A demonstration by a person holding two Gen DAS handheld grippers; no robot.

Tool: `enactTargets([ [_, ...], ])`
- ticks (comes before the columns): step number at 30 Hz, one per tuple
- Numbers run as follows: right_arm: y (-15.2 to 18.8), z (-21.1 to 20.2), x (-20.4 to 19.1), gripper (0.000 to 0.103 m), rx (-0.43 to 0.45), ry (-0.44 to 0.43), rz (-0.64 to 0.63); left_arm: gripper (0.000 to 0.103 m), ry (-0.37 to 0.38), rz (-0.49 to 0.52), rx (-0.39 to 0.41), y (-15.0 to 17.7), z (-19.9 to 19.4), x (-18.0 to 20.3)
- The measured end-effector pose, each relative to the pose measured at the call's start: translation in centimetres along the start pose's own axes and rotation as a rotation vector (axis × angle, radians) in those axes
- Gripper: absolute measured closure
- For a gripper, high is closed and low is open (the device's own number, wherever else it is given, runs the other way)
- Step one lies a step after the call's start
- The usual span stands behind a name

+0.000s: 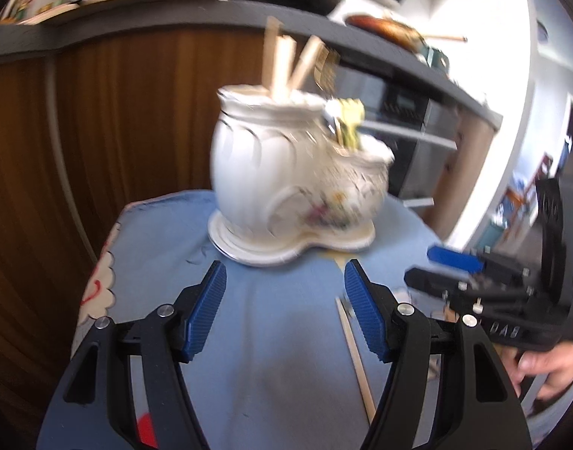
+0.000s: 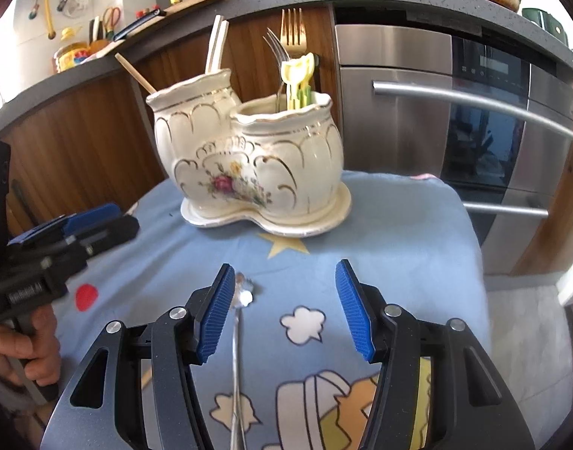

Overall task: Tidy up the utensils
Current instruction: 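Move both open tools back down over the spoon and chopstick on the cloth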

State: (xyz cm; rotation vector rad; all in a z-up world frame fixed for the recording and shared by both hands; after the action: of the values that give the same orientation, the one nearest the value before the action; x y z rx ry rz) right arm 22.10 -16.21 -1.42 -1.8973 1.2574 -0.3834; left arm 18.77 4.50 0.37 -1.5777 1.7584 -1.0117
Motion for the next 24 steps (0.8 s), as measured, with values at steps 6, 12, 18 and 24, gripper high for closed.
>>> enactTargets([
  [6,1.0,0.4,0.6,0.046,-0.05,0.016,-0.004,0.038,0.032,0.093,-0.088,1.5,1.1,1.8],
  [12,1.2,0.5,1.1,0.046,-0.062,-0.007,0.019,0.039,0.093,0.188,-0.196,3.2,2.0,3.8],
  [18,1.2,0.6,1.1,0.046,-0.069,-0.021,0.015,0.056,0.089,0.273,-0.287,4.6,3.5,5.1],
  [24,1.3,0.7,0.4,0.046,-0.073,-0.033,-0.022,0.09,0.061,0.231,-0.281,4.3,3.7,3.7],
])
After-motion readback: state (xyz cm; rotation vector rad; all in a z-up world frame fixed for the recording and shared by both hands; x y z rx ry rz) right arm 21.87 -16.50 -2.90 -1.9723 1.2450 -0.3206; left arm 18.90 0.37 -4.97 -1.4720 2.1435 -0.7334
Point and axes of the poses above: each gripper's, at about its wrist camera, not at the fingertips, and z roughly the way its jaws point, x to its right, y to its underside, the point moved 2 cm from there along z, roughly the way its jaws point, and after that the axes turned 3 degrees about z, right-handed, at the moved point
